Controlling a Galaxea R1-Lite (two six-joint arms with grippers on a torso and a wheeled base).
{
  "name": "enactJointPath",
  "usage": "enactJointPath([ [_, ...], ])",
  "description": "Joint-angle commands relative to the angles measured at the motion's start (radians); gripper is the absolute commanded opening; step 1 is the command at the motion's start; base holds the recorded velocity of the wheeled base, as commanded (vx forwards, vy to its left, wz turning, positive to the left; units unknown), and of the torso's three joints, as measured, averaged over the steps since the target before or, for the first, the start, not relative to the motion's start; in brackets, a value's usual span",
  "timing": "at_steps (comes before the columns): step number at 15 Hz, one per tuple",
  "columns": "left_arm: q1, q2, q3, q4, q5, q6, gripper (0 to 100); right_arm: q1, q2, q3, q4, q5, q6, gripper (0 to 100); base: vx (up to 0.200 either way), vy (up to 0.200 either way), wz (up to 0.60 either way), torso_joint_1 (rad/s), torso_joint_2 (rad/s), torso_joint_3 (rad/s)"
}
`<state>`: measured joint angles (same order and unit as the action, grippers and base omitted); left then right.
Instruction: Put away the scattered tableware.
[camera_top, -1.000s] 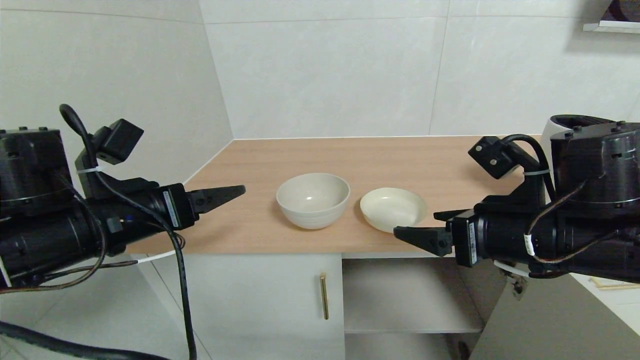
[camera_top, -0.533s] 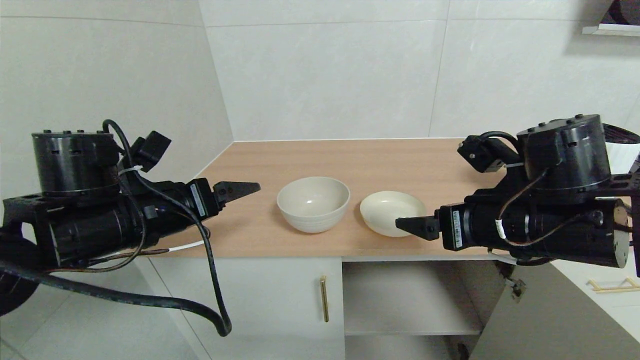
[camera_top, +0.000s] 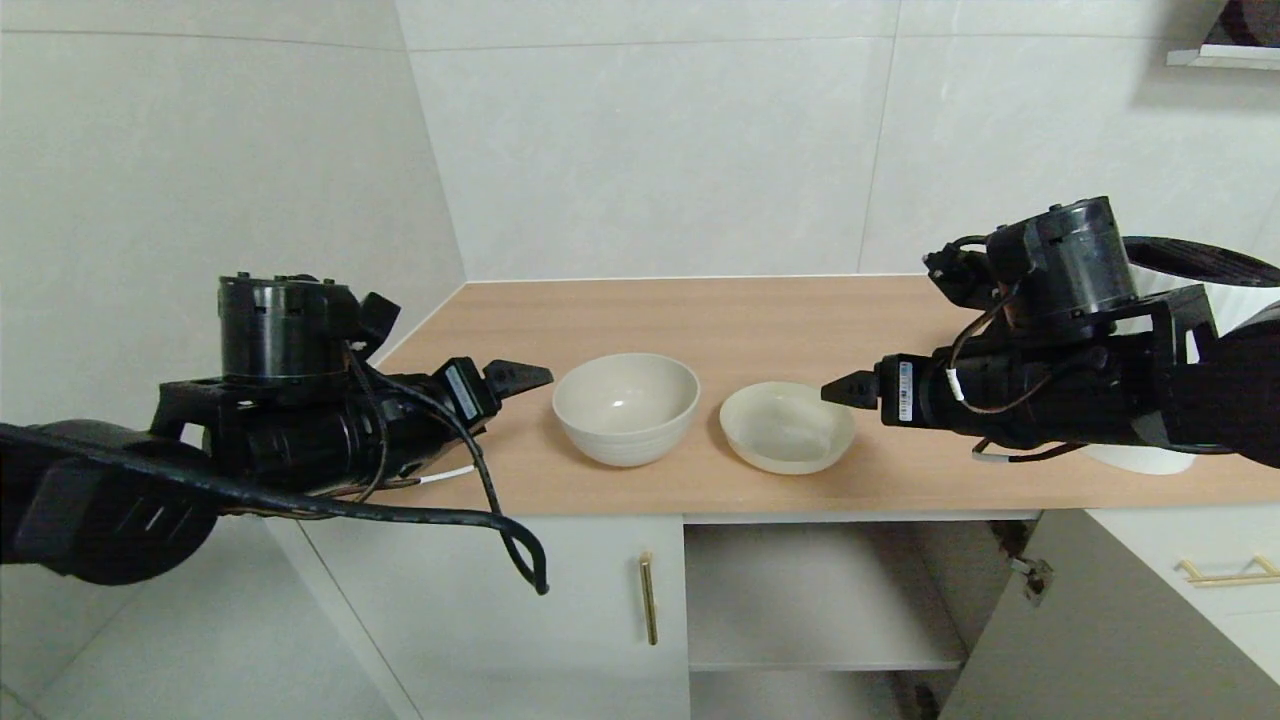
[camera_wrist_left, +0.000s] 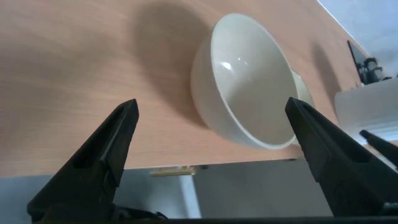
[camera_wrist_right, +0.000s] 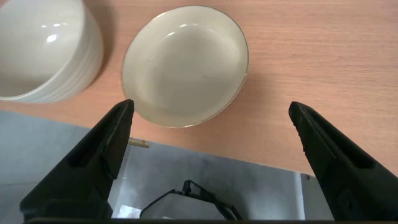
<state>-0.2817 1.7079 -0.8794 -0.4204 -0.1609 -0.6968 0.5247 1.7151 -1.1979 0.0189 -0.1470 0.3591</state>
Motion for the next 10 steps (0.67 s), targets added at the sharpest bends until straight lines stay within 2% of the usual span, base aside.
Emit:
enactJointPath([
  [1,-0.014,0.055,-0.021,-0.001,0.001,-0.020,100,-0.006,0.023,-0.005,-0.001,0.000,0.000,100,0.000,0.000,0.00,0.000,0.00,0.000],
  [4,-0.042,0.076,-0.041,-0.008,0.001,-0.061,100,-0.006,0.021,0.000,-0.001,0.000,0.001,100,0.000,0.000,0.00,0.000,0.00,0.000],
  [10,-0.059,0.144,-0.038,-0.044,0.004,-0.063,100,-0.006,0.024,0.004,-0.005,-0.002,0.003,100,0.000,0.000,0.00,0.000,0.00,0.000],
])
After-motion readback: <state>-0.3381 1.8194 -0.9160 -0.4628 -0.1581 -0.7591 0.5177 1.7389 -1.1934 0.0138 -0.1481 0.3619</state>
